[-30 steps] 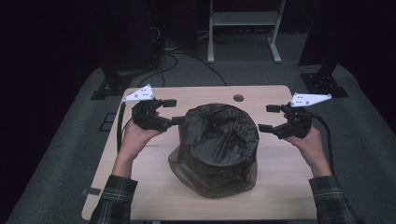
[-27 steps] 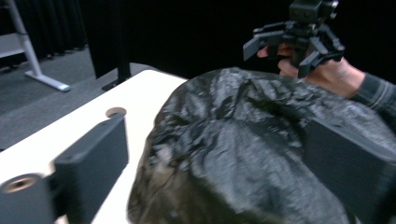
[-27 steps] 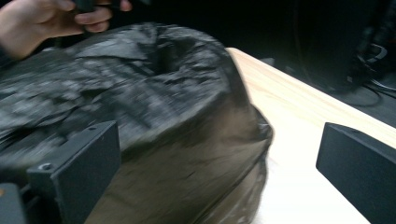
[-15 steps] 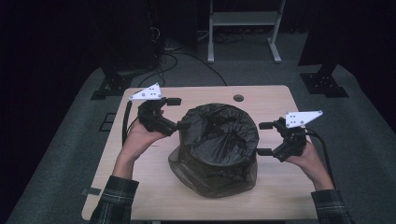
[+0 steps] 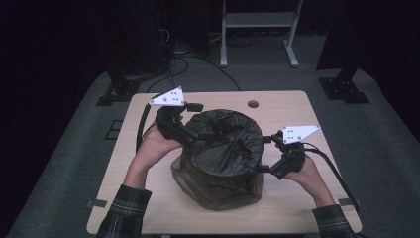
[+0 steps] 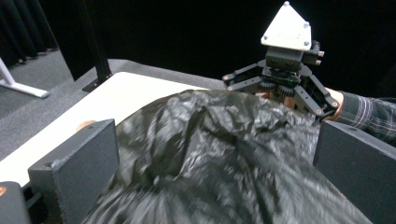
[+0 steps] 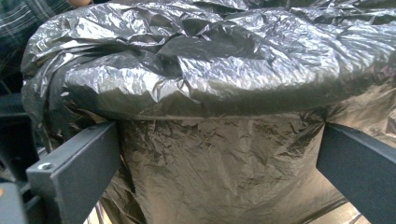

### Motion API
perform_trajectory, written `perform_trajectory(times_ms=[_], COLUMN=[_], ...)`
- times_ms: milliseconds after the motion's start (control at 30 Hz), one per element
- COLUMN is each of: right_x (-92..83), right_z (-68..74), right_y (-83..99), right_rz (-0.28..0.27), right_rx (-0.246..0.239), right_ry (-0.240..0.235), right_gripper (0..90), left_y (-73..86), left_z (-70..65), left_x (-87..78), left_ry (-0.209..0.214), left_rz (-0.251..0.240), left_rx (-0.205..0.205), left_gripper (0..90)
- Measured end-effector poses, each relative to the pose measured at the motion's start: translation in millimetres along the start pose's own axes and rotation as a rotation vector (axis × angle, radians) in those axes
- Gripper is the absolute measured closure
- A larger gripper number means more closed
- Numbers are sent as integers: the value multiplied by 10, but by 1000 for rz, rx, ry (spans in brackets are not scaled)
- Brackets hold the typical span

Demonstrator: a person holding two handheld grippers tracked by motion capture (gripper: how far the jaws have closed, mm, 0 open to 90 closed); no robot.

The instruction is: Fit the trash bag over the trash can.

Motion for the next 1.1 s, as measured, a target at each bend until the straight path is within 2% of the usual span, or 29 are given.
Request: perform_trajectory(times_ms=[167, 200, 300, 500, 700, 833, 1100], right_x=[147, 161, 183, 144, 99, 76, 35], right_z=[25, 27, 31, 31, 28, 20, 7], right_y=[-53, -61, -78, -106, -111, -115, -106], right_rz=[2, -7, 11, 11, 21, 21, 26], right_rx=[1, 2, -9, -14, -17, -20, -25], right_ry=[3, 5, 12, 27, 34, 38, 46], right_gripper=[0, 0, 0, 0, 0, 0, 0], left_y=[-42, -49, -58, -51, -1, 63, 173], left_z=[-38, -47, -71, -126, -120, -104, -51], left_x=[88, 112, 214, 430, 643, 793, 1001], left_ry=[1, 4, 1, 2, -22, -44, -52], left_rz=[20, 24, 51, 108, 176, 240, 311], left_rx=[12, 10, 18, 41, 53, 62, 38], left_gripper=[0, 0, 0, 0, 0, 0, 0])
Point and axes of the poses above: each handheld gripper's, and its own axes: x roughly forward along the jaws, y roughly out of its underside, z roughly to its left, the point moved 6 cm from there along x, roughly forward along the jaws, and after that the axes turned 10 degrees about -x, right-handed, at the moved point
